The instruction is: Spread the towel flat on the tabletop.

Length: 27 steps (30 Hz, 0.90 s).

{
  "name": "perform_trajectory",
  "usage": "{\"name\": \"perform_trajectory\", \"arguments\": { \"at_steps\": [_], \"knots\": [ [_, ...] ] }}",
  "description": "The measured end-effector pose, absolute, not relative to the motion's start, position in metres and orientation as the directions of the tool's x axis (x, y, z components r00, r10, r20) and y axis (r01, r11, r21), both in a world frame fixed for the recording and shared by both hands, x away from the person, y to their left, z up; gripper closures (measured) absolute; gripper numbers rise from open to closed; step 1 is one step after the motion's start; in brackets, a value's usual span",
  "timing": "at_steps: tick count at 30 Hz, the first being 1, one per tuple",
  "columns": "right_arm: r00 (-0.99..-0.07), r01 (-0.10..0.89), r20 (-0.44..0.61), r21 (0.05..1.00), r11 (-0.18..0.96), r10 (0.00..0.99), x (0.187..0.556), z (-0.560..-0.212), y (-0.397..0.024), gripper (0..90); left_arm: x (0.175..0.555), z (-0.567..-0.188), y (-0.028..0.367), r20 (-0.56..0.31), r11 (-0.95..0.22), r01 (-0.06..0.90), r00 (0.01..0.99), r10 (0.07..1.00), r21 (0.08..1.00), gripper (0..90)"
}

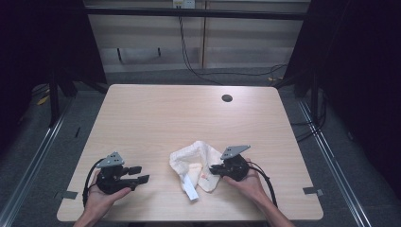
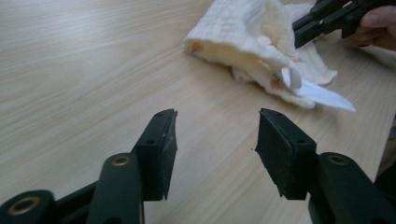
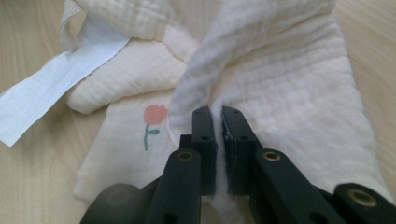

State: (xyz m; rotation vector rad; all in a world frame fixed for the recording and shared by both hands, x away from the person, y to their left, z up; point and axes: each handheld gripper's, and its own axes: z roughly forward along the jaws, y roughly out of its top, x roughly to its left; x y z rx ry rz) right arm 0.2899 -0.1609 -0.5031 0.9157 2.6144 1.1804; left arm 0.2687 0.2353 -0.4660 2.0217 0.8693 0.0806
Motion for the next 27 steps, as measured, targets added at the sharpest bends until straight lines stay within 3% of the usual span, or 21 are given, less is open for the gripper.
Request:
{"name": "perform_trajectory", "arguments": {
  "at_steps": [5, 8, 12, 16, 19, 22, 27],
  "knots": [
    [-0.814, 0.483, 0.155, 0.715, 0.504, 0.560, 0.291, -0.504, -0.157, 84.3, 0.275, -0.459, 0.215, -0.225, -0.383, 0.505, 0.783, 0.579, 0.774, 51.5],
    [-0.793, 0.522, 0.194, 0.706, 0.479, 0.578, 0.293, -0.500, -0.159, 63.0, 0.279, -0.451, 0.201, -0.202, -0.405, 0.464, 0.816, 0.542, 0.788, 54.1],
    [-0.771, 0.513, 0.204, 0.760, 0.399, 0.603, 0.291, -0.475, -0.175, 60.6, 0.285, -0.445, 0.186, -0.189, -0.430, 0.427, 0.849, 0.493, 0.796, 58.9],
    [-0.756, 0.512, 0.175, 0.758, 0.404, 0.630, 0.276, -0.466, -0.198, 65.8, 0.293, -0.446, 0.167, -0.197, -0.457, 0.419, 0.868, 0.457, 0.785, 61.2],
    [-0.725, 0.527, 0.131, 0.738, 0.421, 0.676, 0.266, -0.469, -0.217, 68.4, 0.296, -0.445, 0.153, -0.152, -0.506, 0.367, 0.897, 0.416, 0.780, 62.0],
    [-0.721, 0.543, 0.116, 0.708, 0.452, 0.683, 0.266, -0.477, -0.229, 71.2, 0.300, -0.441, 0.147, -0.163, -0.501, 0.361, 0.904, 0.395, 0.787, 62.6],
    [-0.731, 0.540, 0.156, 0.727, 0.424, 0.664, 0.268, -0.487, -0.231, 74.9, 0.303, -0.457, 0.144, -0.200, -0.499, 0.395, 0.895, 0.399, 0.772, 61.1]
  ]
}}
